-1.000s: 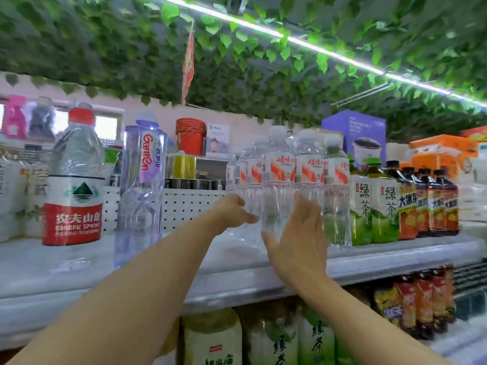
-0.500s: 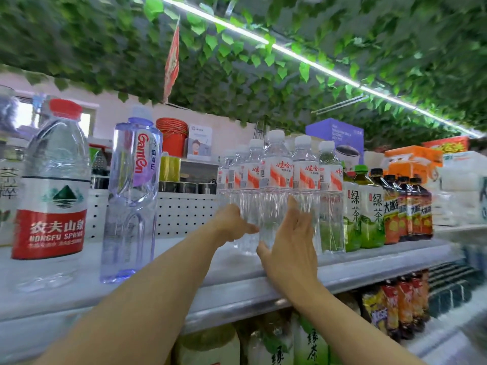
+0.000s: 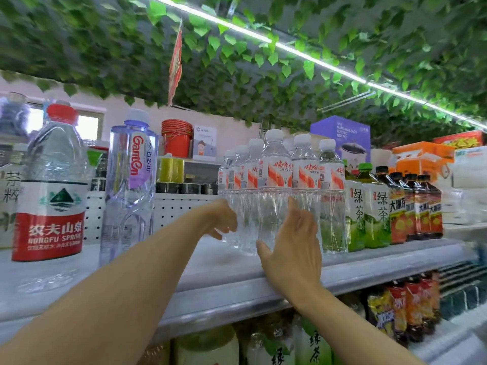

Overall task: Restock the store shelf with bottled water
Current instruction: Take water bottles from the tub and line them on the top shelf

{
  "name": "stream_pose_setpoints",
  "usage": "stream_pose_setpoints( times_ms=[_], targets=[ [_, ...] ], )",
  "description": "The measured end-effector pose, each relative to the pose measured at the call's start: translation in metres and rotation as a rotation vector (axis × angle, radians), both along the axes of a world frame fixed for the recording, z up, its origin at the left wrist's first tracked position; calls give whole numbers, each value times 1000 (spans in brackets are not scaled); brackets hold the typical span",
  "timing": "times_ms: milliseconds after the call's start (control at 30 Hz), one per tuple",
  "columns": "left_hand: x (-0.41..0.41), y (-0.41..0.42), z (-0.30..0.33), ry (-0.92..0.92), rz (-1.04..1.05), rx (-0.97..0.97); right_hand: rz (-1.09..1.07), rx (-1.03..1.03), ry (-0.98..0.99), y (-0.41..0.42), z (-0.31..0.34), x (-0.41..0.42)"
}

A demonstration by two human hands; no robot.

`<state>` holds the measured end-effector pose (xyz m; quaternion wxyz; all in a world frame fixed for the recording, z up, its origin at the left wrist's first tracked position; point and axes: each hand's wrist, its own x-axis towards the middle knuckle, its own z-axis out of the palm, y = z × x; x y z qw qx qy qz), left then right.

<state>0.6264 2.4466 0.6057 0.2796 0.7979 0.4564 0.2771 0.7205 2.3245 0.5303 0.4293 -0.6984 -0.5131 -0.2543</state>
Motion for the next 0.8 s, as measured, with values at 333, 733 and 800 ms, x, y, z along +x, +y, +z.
stream_pose_setpoints(
  times_ms=[333,733,800],
  targets=[
    [16,32,-5,36,-5,-39,12,-1,-24,1,1,4],
    [17,37,-4,67,-21,-39,33,23,-36,1,0,4],
    [12,41,4,99,17,-57,38,19,-42,0,0,5]
  ],
)
